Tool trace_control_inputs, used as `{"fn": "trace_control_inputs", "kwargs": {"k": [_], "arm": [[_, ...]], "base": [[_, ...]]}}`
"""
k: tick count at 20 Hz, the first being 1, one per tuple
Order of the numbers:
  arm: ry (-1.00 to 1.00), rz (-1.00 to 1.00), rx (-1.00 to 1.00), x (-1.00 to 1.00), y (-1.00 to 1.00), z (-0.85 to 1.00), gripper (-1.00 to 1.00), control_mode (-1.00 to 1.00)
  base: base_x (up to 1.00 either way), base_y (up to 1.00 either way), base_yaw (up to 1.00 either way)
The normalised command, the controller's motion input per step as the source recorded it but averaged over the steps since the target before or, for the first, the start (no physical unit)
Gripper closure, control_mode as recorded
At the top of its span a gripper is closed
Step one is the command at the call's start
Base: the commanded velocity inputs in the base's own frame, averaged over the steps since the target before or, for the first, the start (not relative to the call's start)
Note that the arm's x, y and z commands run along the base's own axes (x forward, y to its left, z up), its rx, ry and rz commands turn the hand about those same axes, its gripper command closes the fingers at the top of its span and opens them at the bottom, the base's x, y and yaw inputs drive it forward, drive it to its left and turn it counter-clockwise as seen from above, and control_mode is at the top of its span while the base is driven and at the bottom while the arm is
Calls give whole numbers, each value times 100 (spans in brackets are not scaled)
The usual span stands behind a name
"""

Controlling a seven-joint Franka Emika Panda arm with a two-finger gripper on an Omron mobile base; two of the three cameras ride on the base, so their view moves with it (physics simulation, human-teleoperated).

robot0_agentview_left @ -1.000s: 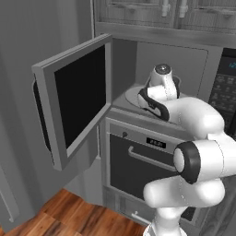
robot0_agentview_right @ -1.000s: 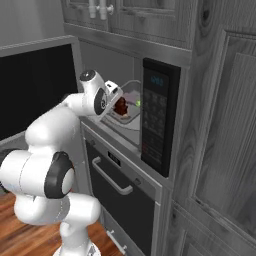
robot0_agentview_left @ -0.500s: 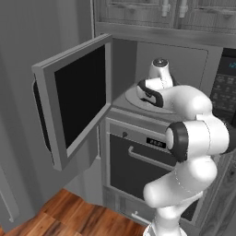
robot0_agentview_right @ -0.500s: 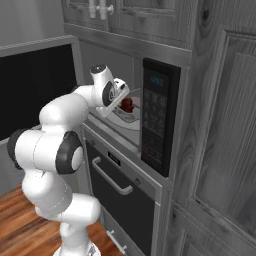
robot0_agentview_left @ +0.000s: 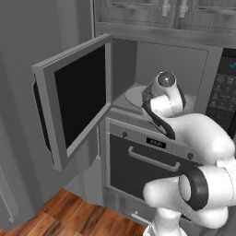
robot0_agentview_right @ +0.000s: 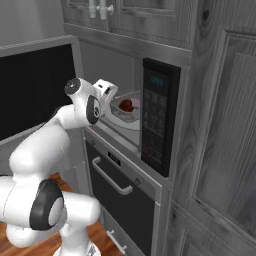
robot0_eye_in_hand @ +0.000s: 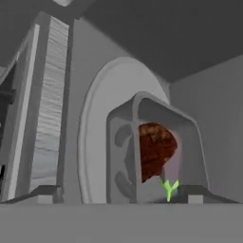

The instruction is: Place the tupperware containing the steak and eggplant meal in the microwave. Close the microwave door and press the start button to reheat the meal.

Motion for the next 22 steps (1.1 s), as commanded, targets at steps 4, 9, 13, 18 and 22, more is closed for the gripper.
{"fn": "trace_control_inputs", "kwargs": {"k": [4, 9, 13, 18, 22], "arm": [[-45, -1, -15, -100, 63, 5, -100, -100], [-18, -1, -8, -100, 84, 10, -100, -100], [-5, 0, -6, -100, 97, 1, -100, -100], [-2, 0, -5, -100, 99, 0, -100, -100], [-2, 0, -3, -100, 98, 0, -100, -100]], "base": [[0, 0, 0], [0, 0, 0], [0, 0, 0], [0, 0, 0], [0, 0, 0]]}}
